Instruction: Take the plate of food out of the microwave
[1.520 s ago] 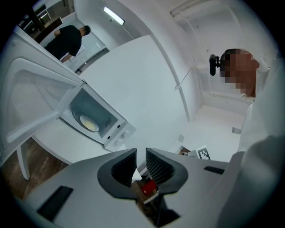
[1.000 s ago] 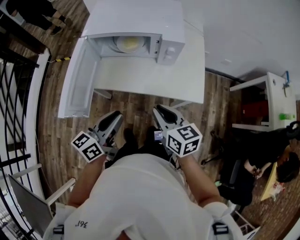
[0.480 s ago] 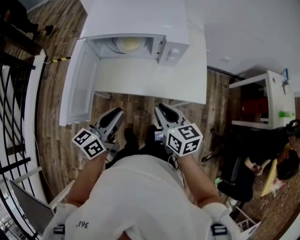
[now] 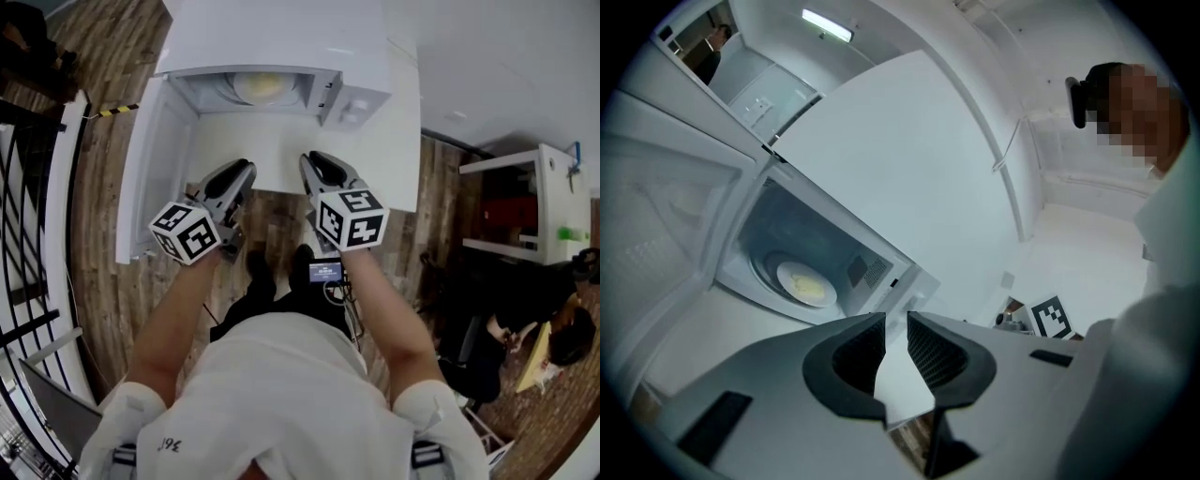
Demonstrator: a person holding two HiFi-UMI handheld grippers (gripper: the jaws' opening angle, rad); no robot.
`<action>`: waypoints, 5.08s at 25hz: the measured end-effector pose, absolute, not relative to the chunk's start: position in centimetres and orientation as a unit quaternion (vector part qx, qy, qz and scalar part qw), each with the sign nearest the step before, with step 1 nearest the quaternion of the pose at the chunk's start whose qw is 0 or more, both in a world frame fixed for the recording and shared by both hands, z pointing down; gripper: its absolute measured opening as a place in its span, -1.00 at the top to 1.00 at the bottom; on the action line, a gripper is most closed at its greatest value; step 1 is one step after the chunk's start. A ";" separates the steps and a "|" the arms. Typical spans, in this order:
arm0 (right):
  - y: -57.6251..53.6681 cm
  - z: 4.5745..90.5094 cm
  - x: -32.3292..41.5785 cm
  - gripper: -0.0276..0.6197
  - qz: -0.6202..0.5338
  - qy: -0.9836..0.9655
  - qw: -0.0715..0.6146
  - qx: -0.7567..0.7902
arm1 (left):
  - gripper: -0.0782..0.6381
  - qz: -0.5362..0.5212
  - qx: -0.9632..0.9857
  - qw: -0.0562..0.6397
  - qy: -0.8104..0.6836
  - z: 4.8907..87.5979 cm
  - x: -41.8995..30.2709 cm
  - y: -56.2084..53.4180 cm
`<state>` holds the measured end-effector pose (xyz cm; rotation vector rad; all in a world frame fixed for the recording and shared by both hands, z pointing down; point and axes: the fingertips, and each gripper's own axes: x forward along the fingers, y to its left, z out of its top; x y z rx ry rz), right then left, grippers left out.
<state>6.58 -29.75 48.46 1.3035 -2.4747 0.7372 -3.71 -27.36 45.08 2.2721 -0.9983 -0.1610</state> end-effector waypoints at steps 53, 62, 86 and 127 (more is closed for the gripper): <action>-49.1 59.7 0.9 0.39 0.423 -0.714 0.146 0.538 | 0.61 0.033 0.812 0.394 -0.430 57.1 -7.6 -45.0; -48.3 59.2 1.8 0.60 0.444 -0.711 0.120 0.532 | 0.55 0.019 0.805 0.411 -0.427 57.7 -7.9 -45.6; -45.4 59.3 4.4 0.71 0.528 -0.674 0.053 0.514 | 0.40 -0.104 0.799 0.468 -0.364 57.5 -7.0 -45.5; -38.3 54.2 6.1 0.73 0.531 -0.701 0.014 0.476 | 0.61 -0.109 0.774 0.474 -0.406 52.7 -6.0 -38.0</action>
